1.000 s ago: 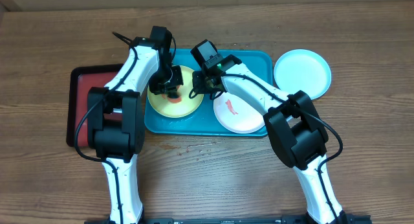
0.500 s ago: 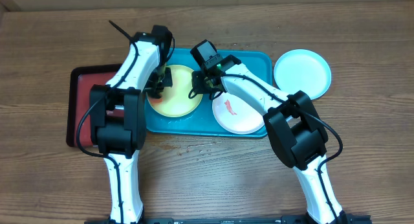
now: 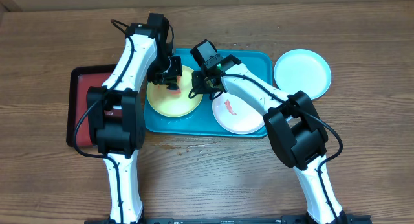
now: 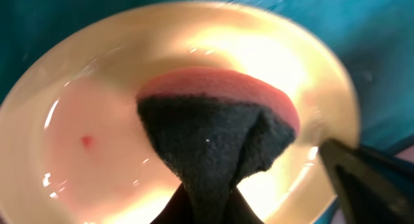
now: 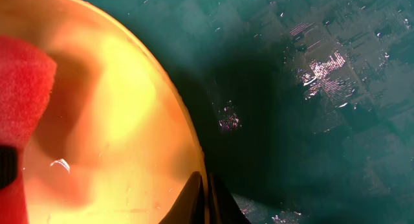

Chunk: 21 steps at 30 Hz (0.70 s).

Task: Clean dirty plates on tray and stack at the side
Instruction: 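Scrub the yellow plate with the sponge in left gripper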

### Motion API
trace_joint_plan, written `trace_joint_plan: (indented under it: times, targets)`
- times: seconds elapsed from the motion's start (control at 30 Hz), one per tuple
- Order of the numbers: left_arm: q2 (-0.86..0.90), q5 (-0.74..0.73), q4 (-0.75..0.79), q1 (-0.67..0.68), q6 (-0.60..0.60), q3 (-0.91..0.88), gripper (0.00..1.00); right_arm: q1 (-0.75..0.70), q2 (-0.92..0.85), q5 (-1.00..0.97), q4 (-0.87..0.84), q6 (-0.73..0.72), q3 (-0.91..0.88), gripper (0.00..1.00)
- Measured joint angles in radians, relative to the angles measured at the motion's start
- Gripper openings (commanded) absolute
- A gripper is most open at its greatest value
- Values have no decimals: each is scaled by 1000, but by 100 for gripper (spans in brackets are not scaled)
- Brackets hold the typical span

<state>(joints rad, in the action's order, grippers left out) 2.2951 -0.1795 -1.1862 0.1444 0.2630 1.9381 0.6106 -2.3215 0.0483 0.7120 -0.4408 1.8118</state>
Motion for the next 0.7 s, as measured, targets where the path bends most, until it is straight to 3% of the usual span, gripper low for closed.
trace_joint_plan:
  times: [0.1,0.2,0.47,0.63,0.7]
  targets:
    - [0,16,-8,0,2,0,53,0,0,0,0,0,0,4]
    - [0,24,-7,0,13,0,58,0,0,0,0,0,0,4]
    - [0,42,-11,0,14,0,60,0,0,0,0,0,0,4]
    - [0,84,21,0,16,-17,53,0,0,-1,3,0,0,4]
    - [0,95,42,0,19,-43,38,0,0,0,3,0,0,4]
